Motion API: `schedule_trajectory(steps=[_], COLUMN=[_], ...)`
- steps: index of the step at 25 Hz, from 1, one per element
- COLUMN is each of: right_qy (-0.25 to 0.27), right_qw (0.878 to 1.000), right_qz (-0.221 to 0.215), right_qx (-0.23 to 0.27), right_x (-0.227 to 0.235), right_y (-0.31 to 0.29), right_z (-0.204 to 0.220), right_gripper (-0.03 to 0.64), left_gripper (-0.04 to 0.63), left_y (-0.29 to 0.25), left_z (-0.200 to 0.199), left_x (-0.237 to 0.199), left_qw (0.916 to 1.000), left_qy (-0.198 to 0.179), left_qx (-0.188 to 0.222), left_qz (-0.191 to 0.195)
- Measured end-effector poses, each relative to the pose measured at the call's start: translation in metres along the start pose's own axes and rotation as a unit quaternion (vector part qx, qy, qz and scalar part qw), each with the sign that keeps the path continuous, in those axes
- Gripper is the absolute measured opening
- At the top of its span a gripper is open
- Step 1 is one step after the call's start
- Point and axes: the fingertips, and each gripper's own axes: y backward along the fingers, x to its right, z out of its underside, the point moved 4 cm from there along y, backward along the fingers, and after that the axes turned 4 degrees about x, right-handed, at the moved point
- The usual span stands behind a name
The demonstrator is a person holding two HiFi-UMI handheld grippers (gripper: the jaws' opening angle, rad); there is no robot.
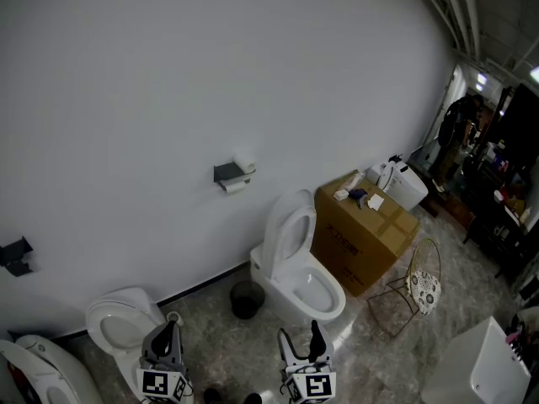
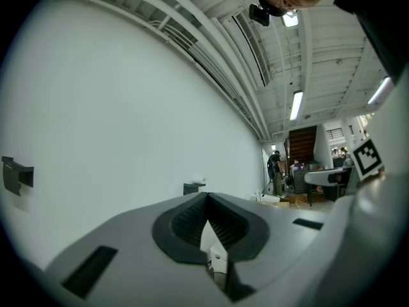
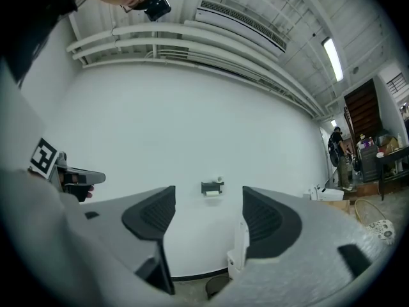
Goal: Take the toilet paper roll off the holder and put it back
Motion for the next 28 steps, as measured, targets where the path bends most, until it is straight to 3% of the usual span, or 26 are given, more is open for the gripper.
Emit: schedule_trajectory(steps=[11, 28], right_qy=[-0.02, -0.011], right_qw=[0.999, 1.0], right_qz=[-0.021, -0.012], right_qx=[0.034, 0.023], right_x=[-0.004, -0.029], right_y=[-0.005, -0.008], right_z=[-0.002, -0.007], right_gripper=[0.538, 0.558], left_gripper=[0.003, 0.003], left_y=[-0.003, 0.003], left_z=[0.004, -0.001], left_x=[0.0, -0.026], left_qw=[1.0, 0.9999], left_qy=[0.004, 0.01], left_qx=[-0.002, -0.003], left_qz=[0.0, 0.007])
